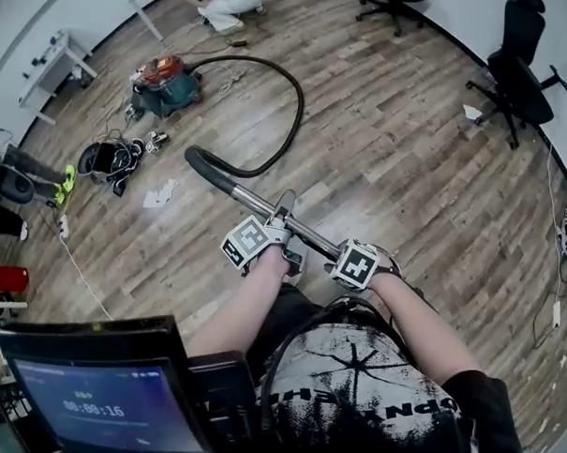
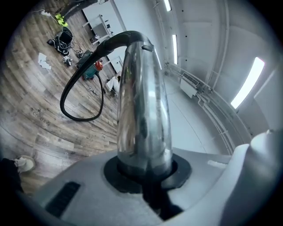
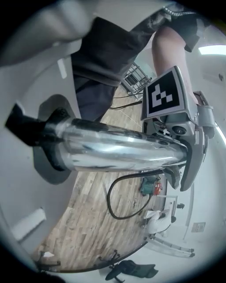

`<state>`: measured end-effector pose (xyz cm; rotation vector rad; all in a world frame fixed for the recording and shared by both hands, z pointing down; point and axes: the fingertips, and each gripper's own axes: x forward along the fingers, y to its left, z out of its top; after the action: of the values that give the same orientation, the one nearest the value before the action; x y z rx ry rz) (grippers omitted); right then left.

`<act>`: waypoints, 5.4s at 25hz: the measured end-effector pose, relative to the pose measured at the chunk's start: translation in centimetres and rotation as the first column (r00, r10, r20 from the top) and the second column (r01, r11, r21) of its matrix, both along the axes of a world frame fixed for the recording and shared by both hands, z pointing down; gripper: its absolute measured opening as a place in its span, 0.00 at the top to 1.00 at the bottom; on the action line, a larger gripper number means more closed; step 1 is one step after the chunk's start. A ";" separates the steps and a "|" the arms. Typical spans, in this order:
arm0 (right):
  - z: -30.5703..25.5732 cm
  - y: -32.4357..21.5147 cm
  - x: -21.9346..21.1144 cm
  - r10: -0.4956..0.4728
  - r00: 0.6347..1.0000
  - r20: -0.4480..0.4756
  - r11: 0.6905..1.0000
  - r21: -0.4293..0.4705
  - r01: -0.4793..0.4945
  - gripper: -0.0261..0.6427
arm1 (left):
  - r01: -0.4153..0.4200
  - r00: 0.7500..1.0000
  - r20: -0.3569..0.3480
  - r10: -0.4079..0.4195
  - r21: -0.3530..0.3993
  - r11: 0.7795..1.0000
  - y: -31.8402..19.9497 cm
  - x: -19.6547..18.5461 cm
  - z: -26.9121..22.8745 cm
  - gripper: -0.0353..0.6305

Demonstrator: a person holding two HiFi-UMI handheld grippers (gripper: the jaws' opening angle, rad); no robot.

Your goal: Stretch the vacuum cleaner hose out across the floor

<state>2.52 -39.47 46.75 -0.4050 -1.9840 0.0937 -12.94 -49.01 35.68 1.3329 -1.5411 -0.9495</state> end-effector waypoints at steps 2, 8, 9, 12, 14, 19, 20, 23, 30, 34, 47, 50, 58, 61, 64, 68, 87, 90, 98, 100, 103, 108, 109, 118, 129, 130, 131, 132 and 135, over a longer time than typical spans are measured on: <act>0.3 1.1 1.7 -0.028 1.000 -0.013 1.000 0.002 0.028 0.84 | 0.030 1.000 -0.010 -0.030 -0.009 1.000 1.7 1.2 0.3 0.87; 0.3 5.3 6.0 -0.057 0.998 -0.035 0.998 -0.004 0.057 0.83 | 0.041 0.997 -0.065 -0.043 -0.032 0.999 5.9 5.4 1.5 0.88; 0.3 5.8 6.7 -0.050 0.998 -0.035 0.999 0.001 0.051 0.83 | 0.031 0.997 -0.069 -0.033 -0.031 0.999 6.3 6.2 1.5 0.88; 1.0 7.1 8.9 -0.020 0.999 -0.043 1.000 0.018 0.020 0.83 | -0.008 0.998 -0.068 0.006 -0.025 1.000 7.2 8.7 2.1 0.88; 1.4 8.1 10.2 0.002 0.999 -0.043 1.000 0.025 -0.001 0.83 | -0.030 0.997 -0.067 0.029 -0.022 0.999 7.9 10.2 2.5 0.88; 1.2 13.1 14.0 0.081 0.995 -0.061 0.996 0.051 -0.078 0.83 | -0.094 0.992 -0.086 0.094 0.004 0.996 12.2 14.3 2.3 0.88; 1.0 14.5 14.7 0.095 0.994 -0.061 0.994 0.058 -0.091 0.83 | -0.110 0.990 -0.089 0.110 0.011 0.994 13.5 15.2 2.1 0.88; 0.7 18.0 16.8 0.141 0.988 -0.067 0.988 0.075 -0.135 0.83 | -0.163 0.982 -0.095 0.164 0.020 0.986 16.4 17.8 2.1 0.88; 1.1 22.5 22.7 0.198 0.976 -0.090 0.977 0.097 -0.189 0.83 | -0.218 0.969 -0.117 0.219 0.027 0.976 20.5 24.1 2.7 0.88; 0.8 23.0 24.8 0.203 0.976 -0.080 0.975 0.109 -0.193 0.83 | -0.216 0.969 -0.112 0.219 0.044 0.975 21.0 26.3 2.0 0.88; 0.5 25.0 35.1 0.177 0.983 -0.046 0.977 0.127 -0.170 0.83 | -0.182 0.980 -0.075 0.185 0.054 0.982 23.6 36.4 1.2 0.88; 0.8 25.8 37.9 0.161 0.985 -0.057 0.980 0.126 -0.153 0.83 | -0.165 0.982 -0.082 0.168 0.049 0.985 24.7 38.9 1.5 0.88; 1.1 28.0 43.7 0.134 0.990 -0.046 0.985 0.112 -0.128 0.83 | -0.140 0.987 -0.072 0.143 0.045 0.989 27.0 44.6 1.9 0.88; 0.9 28.6 44.8 0.131 0.991 -0.033 0.986 0.111 -0.127 0.83 | -0.141 0.988 -0.065 0.144 0.045 0.989 27.7 45.9 1.7 0.88; 0.7 29.1 45.6 0.144 0.989 -0.031 0.985 0.097 -0.140 0.83 | -0.158 0.985 -0.062 0.160 0.037 0.987 27.9 46.9 1.5 0.88; 0.8 29.7 46.2 0.155 0.988 -0.029 0.984 0.097 -0.151 0.83 | -0.174 0.983 -0.059 0.176 0.043 0.984 28.3 47.7 1.4 0.88; 2.9 33.8 44.1 0.256 0.961 -0.102 0.958 0.163 -0.238 0.84 | -0.253 0.959 -0.123 0.257 0.044 0.966 31.7 45.6 4.3 0.88; 3.0 34.4 44.4 0.271 0.955 -0.118 0.953 0.171 -0.249 0.84 | -0.262 0.955 -0.139 0.264 0.033 0.965 32.1 46.0 4.7 0.88; 2.4 33.9 45.0 0.274 0.953 -0.130 0.945 0.218 -0.242 0.84 | -0.257 0.955 -0.144 0.258 0.026 0.966 32.0 46.4 4.0 0.88; 2.4 34.1 45.1 0.265 0.957 -0.121 0.947 0.218 -0.234 0.84 | -0.242 0.960 -0.142 0.242 0.022 0.970 32.4 46.3 4.0 0.88; 2.5 34.4 45.8 0.250 0.962 -0.109 0.951 0.217 -0.222 0.84 | -0.221 0.966 -0.135 0.222 0.022 0.975 33.0 46.9 4.1 0.88; 2.6 34.8 50.5 0.219 0.971 -0.099 0.961 0.196 -0.196 0.84 | -0.195 0.973 -0.120 0.195 0.013 0.981 33.7 51.3 4.1 0.88; 2.5 34.6 51.3 0.213 0.972 -0.097 0.962 0.196 -0.191 0.84 | -0.190 0.975 -0.117 0.190 0.013 0.982 33.6 52.1 4.0 0.88; 2.4 35.1 57.3 0.206 0.974 -0.099 0.966 0.181 -0.186 0.84 | -0.186 0.975 -0.124 0.185 0.003 0.982 34.0 58.1 4.0 0.88; 2.9 35.3 65.8 0.250 0.964 -0.092 0.959 0.158 -0.234 0.84 | -0.228 0.968 -0.114 0.224 -0.024 0.973 33.4 67.2 4.7 0.88; 3.0 35.3 66.4 0.257 0.962 -0.093 0.958 0.157 -0.241 0.84 | -0.235 0.966 -0.116 0.231 -0.027 0.972 33.3 67.8 4.8 0.88; 3.1 35.2 66.9 0.264 0.960 -0.095 0.956 0.157 -0.248 0.84 | -0.242 0.964 -0.118 0.237 -0.029 0.970 33.1 68.4 4.9 0.88; 3.2 35.2 67.5 0.272 0.958 -0.095 0.954 0.157 -0.255 0.84 | -0.249 0.963 -0.118 0.244 -0.031 0.968 33.0 69.1 5.0 0.88; 3.5 35.4 69.2 0.299 0.950 -0.095 0.948 0.146 -0.284 0.84 | -0.278 0.955 -0.116 0.272 -0.040 0.960 32.7 71.2 5.4 0.88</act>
<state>71.69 -4.09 50.21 -0.0172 -1.9103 0.1689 58.23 -16.34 41.03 1.3888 -1.2506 -0.7849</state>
